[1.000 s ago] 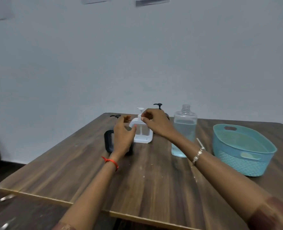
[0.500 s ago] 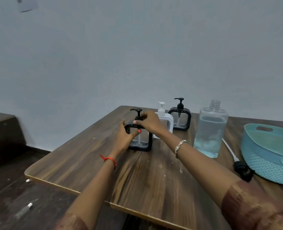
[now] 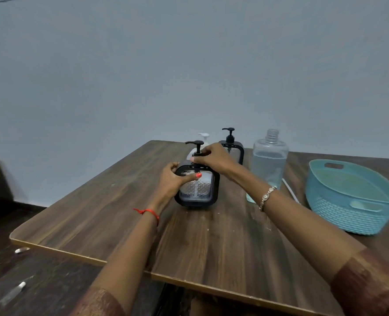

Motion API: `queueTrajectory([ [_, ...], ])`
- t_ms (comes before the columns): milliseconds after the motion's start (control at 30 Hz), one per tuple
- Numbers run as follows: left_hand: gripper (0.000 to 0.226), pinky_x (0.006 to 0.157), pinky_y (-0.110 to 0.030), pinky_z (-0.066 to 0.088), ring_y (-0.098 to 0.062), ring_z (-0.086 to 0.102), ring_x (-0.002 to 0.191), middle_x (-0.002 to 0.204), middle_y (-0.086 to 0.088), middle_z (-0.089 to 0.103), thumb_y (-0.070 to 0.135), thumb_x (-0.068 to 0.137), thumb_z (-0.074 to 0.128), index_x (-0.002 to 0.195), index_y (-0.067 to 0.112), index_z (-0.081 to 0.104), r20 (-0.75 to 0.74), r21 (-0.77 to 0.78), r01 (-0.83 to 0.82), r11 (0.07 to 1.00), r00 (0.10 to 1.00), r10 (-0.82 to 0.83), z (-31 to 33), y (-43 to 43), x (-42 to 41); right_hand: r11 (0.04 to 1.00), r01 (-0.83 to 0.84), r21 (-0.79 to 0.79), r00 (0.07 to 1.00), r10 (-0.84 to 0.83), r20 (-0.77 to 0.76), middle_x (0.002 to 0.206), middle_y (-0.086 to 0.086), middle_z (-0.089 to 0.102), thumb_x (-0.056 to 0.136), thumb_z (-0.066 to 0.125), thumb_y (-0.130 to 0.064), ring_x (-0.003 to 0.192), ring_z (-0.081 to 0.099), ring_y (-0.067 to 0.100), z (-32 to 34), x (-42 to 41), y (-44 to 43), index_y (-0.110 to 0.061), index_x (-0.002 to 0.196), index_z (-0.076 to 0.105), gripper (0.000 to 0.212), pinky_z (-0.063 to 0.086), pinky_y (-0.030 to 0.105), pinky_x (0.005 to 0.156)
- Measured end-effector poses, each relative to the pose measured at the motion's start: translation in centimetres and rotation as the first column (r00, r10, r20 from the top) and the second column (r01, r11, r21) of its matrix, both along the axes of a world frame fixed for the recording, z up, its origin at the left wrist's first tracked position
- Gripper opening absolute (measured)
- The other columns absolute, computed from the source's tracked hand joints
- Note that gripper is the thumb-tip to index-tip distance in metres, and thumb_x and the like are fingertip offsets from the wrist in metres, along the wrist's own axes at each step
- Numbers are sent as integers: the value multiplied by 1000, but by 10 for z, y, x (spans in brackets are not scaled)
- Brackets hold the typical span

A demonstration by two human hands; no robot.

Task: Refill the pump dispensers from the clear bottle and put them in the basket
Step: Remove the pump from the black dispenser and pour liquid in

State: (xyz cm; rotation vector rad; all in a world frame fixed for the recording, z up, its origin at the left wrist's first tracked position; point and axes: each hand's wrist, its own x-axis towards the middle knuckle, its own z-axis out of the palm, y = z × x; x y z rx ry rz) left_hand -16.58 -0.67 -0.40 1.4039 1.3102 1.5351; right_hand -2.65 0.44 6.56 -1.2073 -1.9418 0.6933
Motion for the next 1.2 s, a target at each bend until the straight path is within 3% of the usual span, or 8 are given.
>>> queueTrajectory([
  [133, 39, 55, -9, 49, 6, 64, 58, 78, 3, 66, 1, 62, 84, 86, 14, 56, 8, 26, 71, 997, 997, -71, 2, 0, 27, 990, 120, 77, 993, -119, -8, 56, 4, 52, 75, 75, -25, 52, 46, 13, -1, 21, -13, -3, 62, 56, 32, 32, 23, 51],
  [300, 46, 71, -19, 55, -13, 68, 79, 89, -5, 71, 7, 63, 84, 103, 5, 63, 3, 18, 168, 986, 986, -168, 3, -7, 47, 982, 165, 93, 985, -159, -67, 58, 5, 52, 71, 78, -18, 52, 45, 14, 0, 44, -23, 2, 68, 62, 26, 34, 25, 51],
  [467, 101, 94, -41, 53, -23, 68, 101, 109, -11, 70, 45, 36, 93, 121, 2, 58, -6, -21, 239, 971, 971, -240, 7, -13, 60, 989, 122, 82, 991, -116, -69, 56, 2, 53, 71, 79, -19, 53, 46, 13, -1, 70, -29, 2, 71, 65, 25, 34, 23, 50],
  [633, 39, 80, -27, 56, -17, 69, 84, 95, -12, 72, 4, 65, 82, 101, 4, 67, -16, -14, 306, 952, 952, -306, 8, -19, 72, 994, 79, 70, 989, -70, -132, 66, 15, 60, 68, 81, -20, 62, 52, 19, -7, 87, -25, 11, 73, 64, 36, 41, 31, 61],
  [833, 31, 68, -17, 53, -3, 68, 72, 74, 6, 74, -5, 66, 77, 89, 14, 67, 54, 48, 413, 909, 908, -416, 6, -23, 75, 983, -182, 11, 960, 181, -216, 85, 19, 69, 73, 73, -2, 80, 64, 23, -1, 102, -28, 5, 87, 69, 16, 54, 36, 83],
  [933, 45, 71, -18, 54, -5, 68, 74, 74, 8, 74, 16, 47, 83, 88, 14, 66, 79, 19, 508, 861, 858, -508, 7, -24, 74, 917, -390, -88, 899, 358, -252, 89, 10, 69, 76, 68, 5, 86, 65, 18, 2, 112, -23, -2, 92, 69, 17, 54, 26, 86],
  [1033, 71, 75, -22, 55, -11, 67, 77, 77, 4, 73, 30, 28, 91, 91, 11, 65, 182, -25, 658, 752, 743, -644, 4, -24, 75, 755, -626, -193, 759, 534, -373, 95, 3, 73, 65, 79, -7, 94, 67, 13, 4, 119, -22, -9, 94, 73, 30, 51, 22, 85],
  [1200, 89, 75, -26, 57, -13, 68, 78, 82, -1, 73, 31, 24, 96, 101, 10, 57, 379, 28, 775, 631, 576, -724, 0, -28, 81, 567, -791, -230, 599, 642, -479, 109, 7, 70, 69, 79, -17, 106, 63, 18, 4, 125, -25, -4, 112, 66, 46, 47, 27, 95],
])
